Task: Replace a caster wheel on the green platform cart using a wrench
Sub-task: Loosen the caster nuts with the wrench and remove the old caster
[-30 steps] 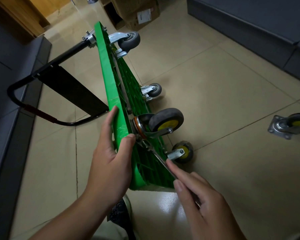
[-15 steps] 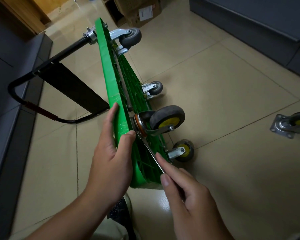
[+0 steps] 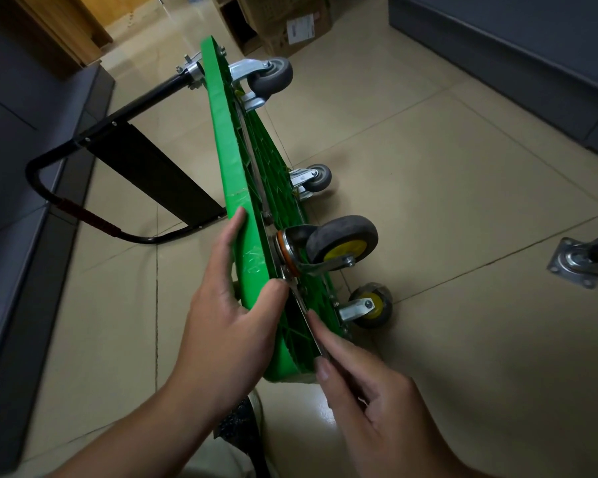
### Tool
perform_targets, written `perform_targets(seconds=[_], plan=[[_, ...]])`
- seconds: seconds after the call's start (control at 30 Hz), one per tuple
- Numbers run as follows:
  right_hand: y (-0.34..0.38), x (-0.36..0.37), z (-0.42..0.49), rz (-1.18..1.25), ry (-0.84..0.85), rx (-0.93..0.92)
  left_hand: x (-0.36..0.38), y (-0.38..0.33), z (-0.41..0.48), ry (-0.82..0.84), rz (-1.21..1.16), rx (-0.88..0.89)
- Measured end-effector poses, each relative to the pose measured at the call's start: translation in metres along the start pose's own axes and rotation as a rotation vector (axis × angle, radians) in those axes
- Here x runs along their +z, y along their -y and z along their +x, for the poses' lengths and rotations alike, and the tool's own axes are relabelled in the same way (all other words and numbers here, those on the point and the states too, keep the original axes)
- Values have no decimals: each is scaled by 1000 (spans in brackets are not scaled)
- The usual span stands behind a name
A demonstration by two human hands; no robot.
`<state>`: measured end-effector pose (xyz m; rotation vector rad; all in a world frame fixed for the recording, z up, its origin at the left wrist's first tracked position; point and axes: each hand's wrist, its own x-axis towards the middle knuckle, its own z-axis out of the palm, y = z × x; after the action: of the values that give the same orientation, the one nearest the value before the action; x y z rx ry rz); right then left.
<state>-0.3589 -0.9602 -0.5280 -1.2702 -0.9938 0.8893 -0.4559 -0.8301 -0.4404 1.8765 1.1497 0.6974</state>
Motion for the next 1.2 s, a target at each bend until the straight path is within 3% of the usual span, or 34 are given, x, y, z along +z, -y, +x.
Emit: perform_targets(seconds=[0.17, 0.47, 0.6, 0.83, 1.03, 1.2], plan=[[-39, -20, 23, -184, 38, -134, -3, -4, 1, 24, 32, -30], [-57, -17, 39, -197, 164, -205, -6, -1, 1, 38, 113, -1], [-40, -19, 21, -232, 112, -180, -5, -1, 2, 21, 118, 6], [-33, -23, 7, -319, 166, -112, -6, -1, 1, 10, 109, -15], [-18, -28, -2, -392, 82, -117, -4, -2, 1, 8, 101, -22], [18, -29, -8, -145, 109, 151, -5, -2, 0, 8, 91, 1]])
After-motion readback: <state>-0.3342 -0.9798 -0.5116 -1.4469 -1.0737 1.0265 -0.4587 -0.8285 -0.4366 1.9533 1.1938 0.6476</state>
